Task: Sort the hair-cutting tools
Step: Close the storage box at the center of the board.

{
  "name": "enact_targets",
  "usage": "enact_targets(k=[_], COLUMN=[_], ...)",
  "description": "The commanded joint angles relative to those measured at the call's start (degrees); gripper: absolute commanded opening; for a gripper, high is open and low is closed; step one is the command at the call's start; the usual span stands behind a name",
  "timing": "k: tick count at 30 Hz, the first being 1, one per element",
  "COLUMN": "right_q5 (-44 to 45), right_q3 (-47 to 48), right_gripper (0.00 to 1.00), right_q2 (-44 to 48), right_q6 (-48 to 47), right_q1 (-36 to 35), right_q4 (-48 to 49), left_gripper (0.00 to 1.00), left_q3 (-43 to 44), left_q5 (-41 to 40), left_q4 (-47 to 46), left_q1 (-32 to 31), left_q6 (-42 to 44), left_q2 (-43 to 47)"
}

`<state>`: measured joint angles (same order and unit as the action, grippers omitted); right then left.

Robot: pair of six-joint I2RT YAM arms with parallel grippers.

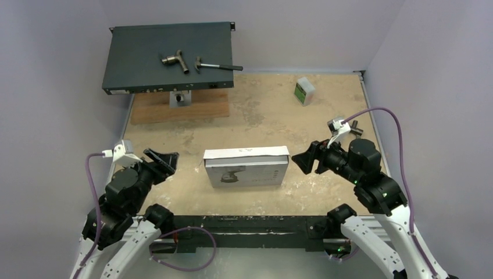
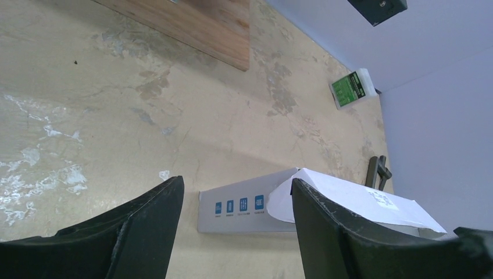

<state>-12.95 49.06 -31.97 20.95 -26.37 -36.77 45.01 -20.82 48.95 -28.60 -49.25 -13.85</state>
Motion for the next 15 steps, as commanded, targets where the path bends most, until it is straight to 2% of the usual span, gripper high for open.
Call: enact_targets(k=[1, 15], right_q5=[-2.15, -2.80], right_q3=[4.71, 4.19], right_gripper=[0.67, 0.67], right_q2=[-2.26, -7.86], right_q6=[-5.73, -5.98], right_q1=[-0.20, -0.83], right_q4=[-5.17, -5.18], left_gripper=[0.68, 0.70], left_q3=[1.93, 0.95], left_q5=[1.92, 7.84], left_q4=[-0.63, -4.21], left_q1=[-0.23, -0.23], left_q6=[2.28, 4.55], left_q2=[-0.52, -1.13])
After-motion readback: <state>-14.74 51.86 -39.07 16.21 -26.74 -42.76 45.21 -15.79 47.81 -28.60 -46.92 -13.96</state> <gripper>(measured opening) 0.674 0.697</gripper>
